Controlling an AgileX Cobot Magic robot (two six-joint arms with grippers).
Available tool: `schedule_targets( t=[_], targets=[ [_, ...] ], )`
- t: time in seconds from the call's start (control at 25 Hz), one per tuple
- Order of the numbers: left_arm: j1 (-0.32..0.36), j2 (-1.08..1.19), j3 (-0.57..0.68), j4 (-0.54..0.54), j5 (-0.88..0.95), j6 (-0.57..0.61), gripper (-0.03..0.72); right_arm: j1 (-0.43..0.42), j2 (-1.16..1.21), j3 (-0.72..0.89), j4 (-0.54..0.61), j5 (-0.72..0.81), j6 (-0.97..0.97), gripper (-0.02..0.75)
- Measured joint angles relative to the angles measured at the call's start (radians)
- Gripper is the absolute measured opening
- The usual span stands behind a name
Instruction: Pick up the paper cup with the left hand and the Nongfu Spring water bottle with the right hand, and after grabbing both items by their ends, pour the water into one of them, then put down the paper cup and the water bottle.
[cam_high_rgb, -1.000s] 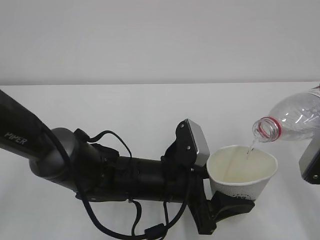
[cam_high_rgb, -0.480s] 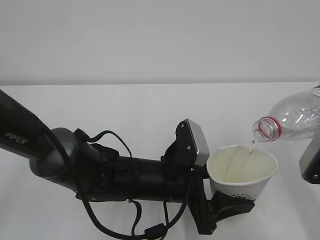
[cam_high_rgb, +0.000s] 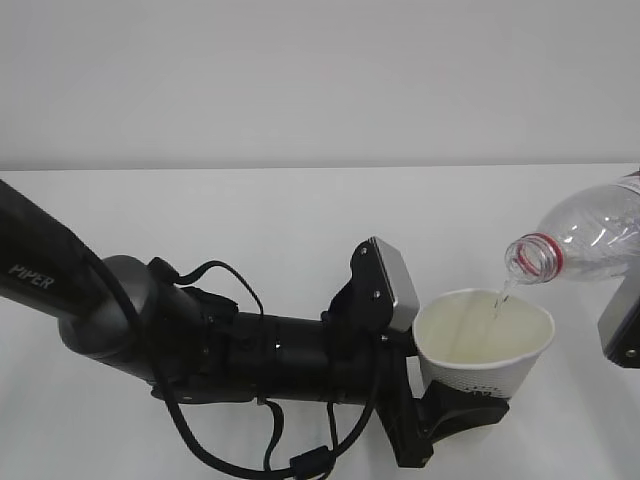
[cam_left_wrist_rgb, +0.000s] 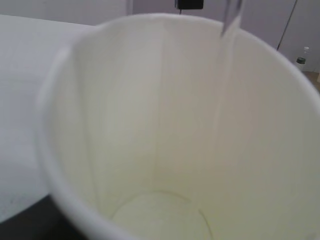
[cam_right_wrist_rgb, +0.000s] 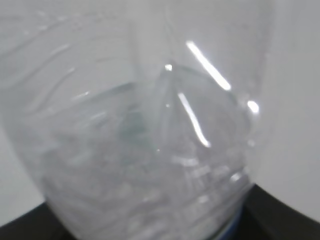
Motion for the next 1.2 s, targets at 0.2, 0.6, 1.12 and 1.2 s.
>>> schedule_targets(
  t=[0.2, 0.6, 1.12, 1.2],
  targets=[
    [0.0, 0.0, 0.0, 0.0, 0.0, 0.0, 0.531, 0.0, 0.0, 0.0, 0.0, 0.0, 0.0, 0.441],
    [0.0, 0.0, 0.0, 0.0, 0.0, 0.0, 0.531, 0.0, 0.0, 0.0, 0.0, 0.0, -0.008, 0.441],
    [0.0, 0.0, 0.0, 0.0, 0.0, 0.0, 0.531, 0.0, 0.0, 0.0, 0.0, 0.0, -0.009, 0.441],
    [0.0, 0.0, 0.0, 0.0, 0.0, 0.0, 0.531, 0.0, 0.0, 0.0, 0.0, 0.0, -0.009, 0.441]
  ],
)
